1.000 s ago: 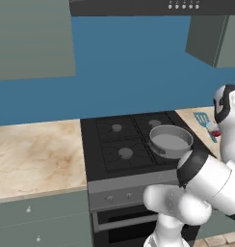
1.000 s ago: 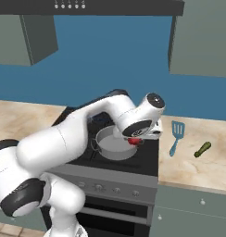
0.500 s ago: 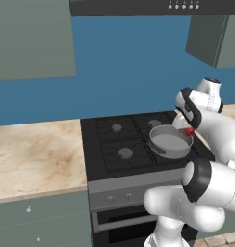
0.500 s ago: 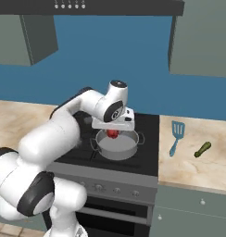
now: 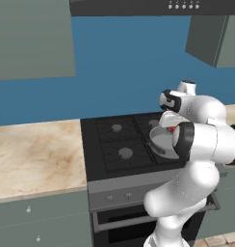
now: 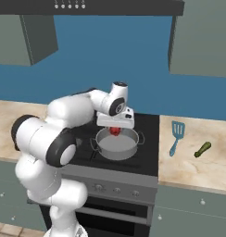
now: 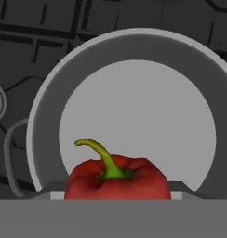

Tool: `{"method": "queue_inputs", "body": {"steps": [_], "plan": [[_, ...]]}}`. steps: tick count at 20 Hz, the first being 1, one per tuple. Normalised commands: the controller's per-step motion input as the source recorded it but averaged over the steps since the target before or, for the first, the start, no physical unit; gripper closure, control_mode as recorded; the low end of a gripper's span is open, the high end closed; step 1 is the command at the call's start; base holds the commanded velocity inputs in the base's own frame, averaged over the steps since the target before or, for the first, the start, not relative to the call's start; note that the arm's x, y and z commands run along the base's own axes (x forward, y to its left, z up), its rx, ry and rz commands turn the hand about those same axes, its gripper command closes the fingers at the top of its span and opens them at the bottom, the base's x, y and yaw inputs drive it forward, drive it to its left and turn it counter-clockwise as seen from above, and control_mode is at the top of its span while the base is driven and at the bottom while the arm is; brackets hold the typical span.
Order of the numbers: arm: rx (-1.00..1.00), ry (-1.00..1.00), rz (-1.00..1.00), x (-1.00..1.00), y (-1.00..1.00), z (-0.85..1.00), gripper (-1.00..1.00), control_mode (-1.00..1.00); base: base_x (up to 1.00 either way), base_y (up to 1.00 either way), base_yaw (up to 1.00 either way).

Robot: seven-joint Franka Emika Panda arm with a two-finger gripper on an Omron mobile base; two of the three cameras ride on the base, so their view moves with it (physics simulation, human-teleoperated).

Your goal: Put the bell pepper and squash in the pot. Retrieve the spatula and lightly stir the vegetables in the pot.

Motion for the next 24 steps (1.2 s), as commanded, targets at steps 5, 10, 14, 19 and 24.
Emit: {"method": "queue_inputs", "body": {"steps": [5,10,14,19,24], "plan": [[0.0,0.07,0.0,0.26,0.0,-0.41,1.0,-1.0,0.0,0.0,0.0],[0.0,0.08,0.0,0.17,0.0,-0.36,1.0,-1.0,0.0,0.0,0.0],[0.0,0.08,0.0,0.2,0.0,-0.48,1.0,-1.0,0.0,0.0,0.0],[0.0,0.04,0.0,0.06,0.0,-0.1,1.0,-1.0,0.0,0.0,0.0],[0.0,0.0,0.0,0.0,0.0,0.0,-1.0,-1.0,0.0,0.0,0.0]]}}
